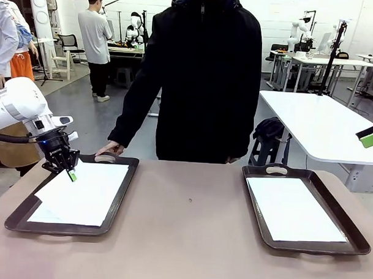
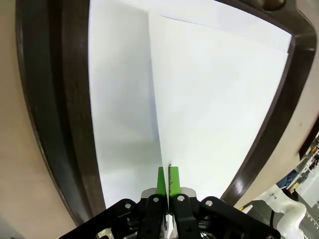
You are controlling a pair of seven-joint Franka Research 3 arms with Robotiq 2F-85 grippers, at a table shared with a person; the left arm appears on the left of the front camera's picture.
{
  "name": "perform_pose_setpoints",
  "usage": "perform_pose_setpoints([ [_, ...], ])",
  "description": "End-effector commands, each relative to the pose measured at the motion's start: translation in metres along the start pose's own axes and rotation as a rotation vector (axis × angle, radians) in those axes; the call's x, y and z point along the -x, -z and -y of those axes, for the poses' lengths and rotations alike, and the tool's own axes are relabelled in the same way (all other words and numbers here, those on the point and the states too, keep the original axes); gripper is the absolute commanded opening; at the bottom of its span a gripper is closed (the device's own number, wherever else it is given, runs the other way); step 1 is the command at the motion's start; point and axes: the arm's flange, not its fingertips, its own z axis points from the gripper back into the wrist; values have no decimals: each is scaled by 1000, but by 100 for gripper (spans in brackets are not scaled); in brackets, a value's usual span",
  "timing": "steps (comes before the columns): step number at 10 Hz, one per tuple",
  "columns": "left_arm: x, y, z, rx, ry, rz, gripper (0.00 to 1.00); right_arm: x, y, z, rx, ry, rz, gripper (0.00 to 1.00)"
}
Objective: Sort the A4 documents.
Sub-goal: Place the A4 Paper in the designated Handle tray.
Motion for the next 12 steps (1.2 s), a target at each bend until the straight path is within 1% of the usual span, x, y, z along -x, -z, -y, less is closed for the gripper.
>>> perform_pose_setpoints([
  [1,-2,-5,4,-45,-30,30,1,0,1,0,1,0,0,100],
  [2,-2,-4,4,-35,-34,35,1,0,1,0,1,0,0,100],
  [5,1,-4,5,-46,2,43,30,0,1,0,1,0,0,100],
  [11,8,-14,4,-123,1,72,90,0,1,0,1,0,0,100],
  [12,8,-16,4,-121,7,73,100,0,1,0,1,0,0,100],
])
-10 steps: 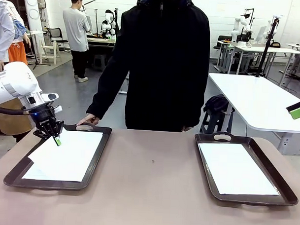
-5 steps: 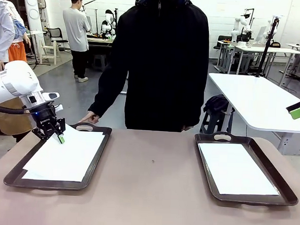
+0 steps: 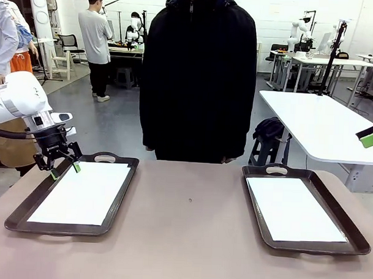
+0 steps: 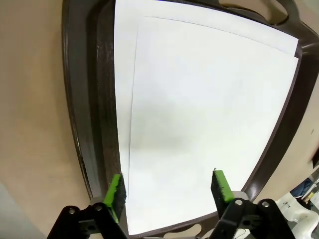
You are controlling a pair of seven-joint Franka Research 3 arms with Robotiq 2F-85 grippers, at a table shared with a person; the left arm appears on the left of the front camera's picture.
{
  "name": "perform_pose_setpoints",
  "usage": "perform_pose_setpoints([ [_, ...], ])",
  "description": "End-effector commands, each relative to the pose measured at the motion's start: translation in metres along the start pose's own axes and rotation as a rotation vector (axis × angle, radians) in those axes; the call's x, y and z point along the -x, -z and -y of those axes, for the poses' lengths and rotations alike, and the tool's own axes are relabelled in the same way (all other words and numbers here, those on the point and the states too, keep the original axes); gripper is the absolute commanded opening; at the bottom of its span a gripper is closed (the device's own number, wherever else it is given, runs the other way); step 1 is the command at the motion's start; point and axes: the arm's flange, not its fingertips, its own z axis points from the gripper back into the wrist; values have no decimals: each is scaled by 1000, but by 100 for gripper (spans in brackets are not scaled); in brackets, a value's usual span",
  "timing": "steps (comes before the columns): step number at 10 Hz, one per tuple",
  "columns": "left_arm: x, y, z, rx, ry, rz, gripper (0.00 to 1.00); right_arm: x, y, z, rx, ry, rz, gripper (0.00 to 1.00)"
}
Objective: Sort the A4 documents.
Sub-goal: Place the A4 Paper in the designated Handle tray.
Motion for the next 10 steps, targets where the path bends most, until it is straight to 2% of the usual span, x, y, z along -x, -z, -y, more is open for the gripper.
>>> perform_pose_setpoints([
  [1,7,0,0,-28,-12,17,100,0,1,0,1,0,0,100],
  [3,7,1,-1,3,-54,56,100,0,1,0,1,0,0,100],
  [4,6,4,-1,23,-73,45,100,0,1,0,1,0,0,100],
  [5,0,-2,-2,-1,-8,18,100,0,1,0,1,0,0,100],
  [10,0,-2,-2,-1,-8,18,100,0,1,0,1,0,0,100],
])
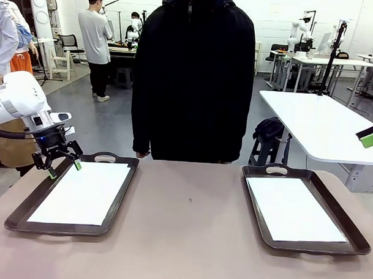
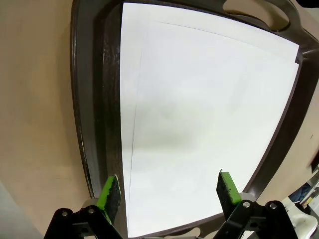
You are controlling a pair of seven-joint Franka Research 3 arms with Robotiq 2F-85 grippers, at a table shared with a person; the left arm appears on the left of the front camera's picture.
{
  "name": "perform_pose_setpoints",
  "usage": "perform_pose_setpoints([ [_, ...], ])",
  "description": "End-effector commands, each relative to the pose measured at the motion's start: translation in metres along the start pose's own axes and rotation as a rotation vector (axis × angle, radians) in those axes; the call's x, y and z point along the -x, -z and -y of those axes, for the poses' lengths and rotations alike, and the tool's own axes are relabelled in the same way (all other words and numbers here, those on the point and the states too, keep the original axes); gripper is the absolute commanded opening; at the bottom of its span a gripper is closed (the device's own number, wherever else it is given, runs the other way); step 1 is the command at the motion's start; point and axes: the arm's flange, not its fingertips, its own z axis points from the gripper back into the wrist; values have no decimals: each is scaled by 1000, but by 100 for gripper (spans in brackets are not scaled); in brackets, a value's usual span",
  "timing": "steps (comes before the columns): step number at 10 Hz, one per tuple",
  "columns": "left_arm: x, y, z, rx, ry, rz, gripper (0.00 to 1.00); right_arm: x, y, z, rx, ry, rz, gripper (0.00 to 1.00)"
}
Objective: Sort the A4 documents.
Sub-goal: Place the A4 Paper in the designated Handle tray.
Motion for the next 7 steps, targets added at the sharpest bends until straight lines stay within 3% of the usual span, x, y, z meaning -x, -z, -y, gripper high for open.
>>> perform_pose_setpoints([
  [1,0,-2,0,-3,10,-3,100,0,1,0,1,0,0,100],
  [7,0,-2,0,-3,10,-3,100,0,1,0,1,0,0,100],
])
